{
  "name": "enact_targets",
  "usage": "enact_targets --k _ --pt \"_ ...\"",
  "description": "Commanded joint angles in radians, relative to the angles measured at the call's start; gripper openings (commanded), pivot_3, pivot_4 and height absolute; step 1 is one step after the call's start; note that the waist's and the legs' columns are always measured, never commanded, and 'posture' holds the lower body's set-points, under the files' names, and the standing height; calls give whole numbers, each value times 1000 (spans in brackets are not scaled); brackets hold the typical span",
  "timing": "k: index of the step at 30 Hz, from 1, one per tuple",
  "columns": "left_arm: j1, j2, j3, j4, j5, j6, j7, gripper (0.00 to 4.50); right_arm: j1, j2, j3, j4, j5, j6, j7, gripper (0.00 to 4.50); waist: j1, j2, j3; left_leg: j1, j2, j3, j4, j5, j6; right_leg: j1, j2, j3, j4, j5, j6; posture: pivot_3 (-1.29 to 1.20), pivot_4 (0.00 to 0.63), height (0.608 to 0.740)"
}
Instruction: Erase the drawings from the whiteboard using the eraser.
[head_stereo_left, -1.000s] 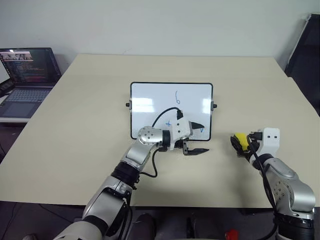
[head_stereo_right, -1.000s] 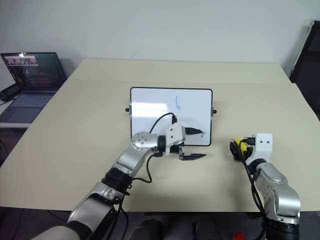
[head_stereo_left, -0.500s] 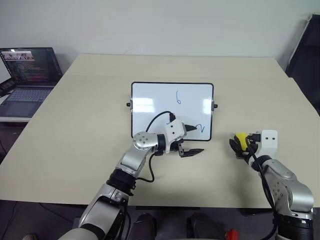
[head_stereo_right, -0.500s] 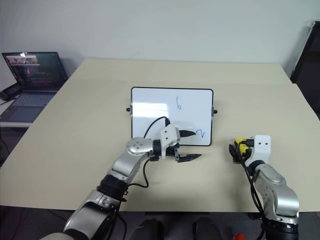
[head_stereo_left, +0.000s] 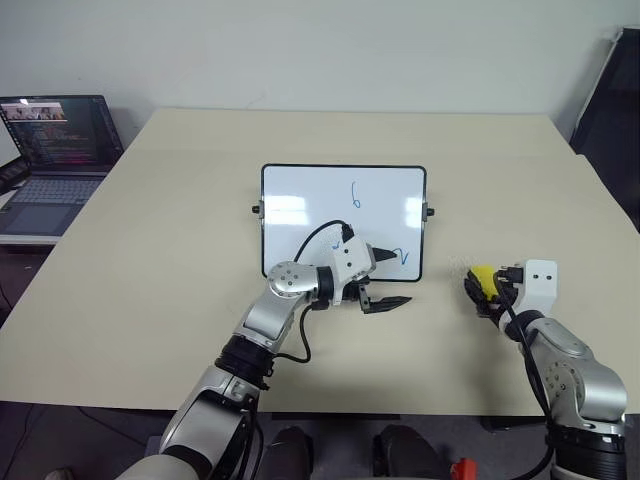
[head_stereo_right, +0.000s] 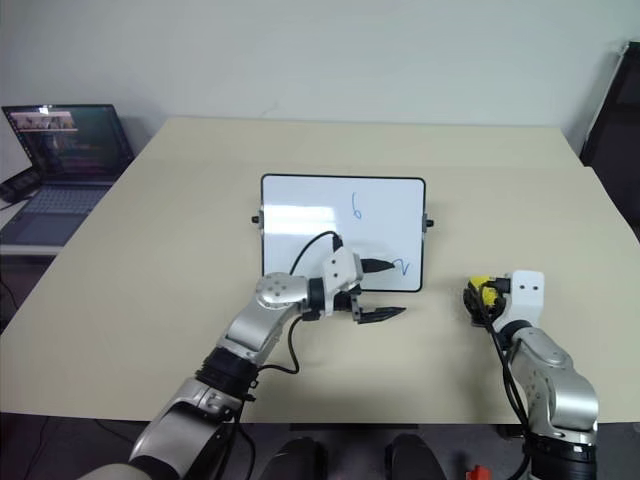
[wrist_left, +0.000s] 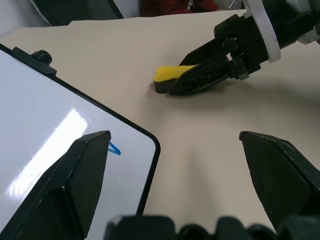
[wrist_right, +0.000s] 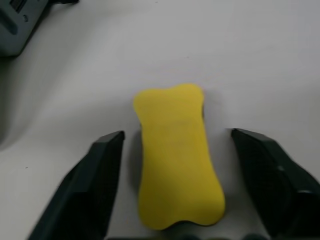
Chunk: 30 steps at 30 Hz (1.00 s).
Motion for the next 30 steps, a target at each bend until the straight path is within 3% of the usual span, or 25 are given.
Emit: enact_targets --k 1,4,5,17,30 --pt "-26 -5 1 -39 -14 -10 -8 4500 -7 11 -32 -23 19 -13 -14 2460 0 0 0 0 0 0 0 0 0 0 0 0 0 0 0 0 150 740" --pt "-27 -7 1 -40 -12 -10 -11 4500 -7 9 -32 -24 13 -19 -17 1454 0 0 0 0 0 0 0 0 0 0 0 0 0 0 0 0 150 740" --pt "-27 -8 0 -41 -11 -10 -11 4500 -7 8 -32 -24 14 -19 -17 1329 0 0 0 0 0 0 0 0 0 0 0 0 0 0 0 0 150 740" --pt "9 4 15 -102 -20 6 12 4500 3 6 -2 -78 -12 -25 -30 1327 0 1 0 0 0 0 0 0 0 0 0 0 0 0 0 0 150 740" --pt "201 68 135 -468 -40 166 228 4500 33 26 120 -146 -40 -71 -7 1327 0 1 1 0 3 -1 0 0 0 0 -2 0 -1 -1 1 0 150 740"
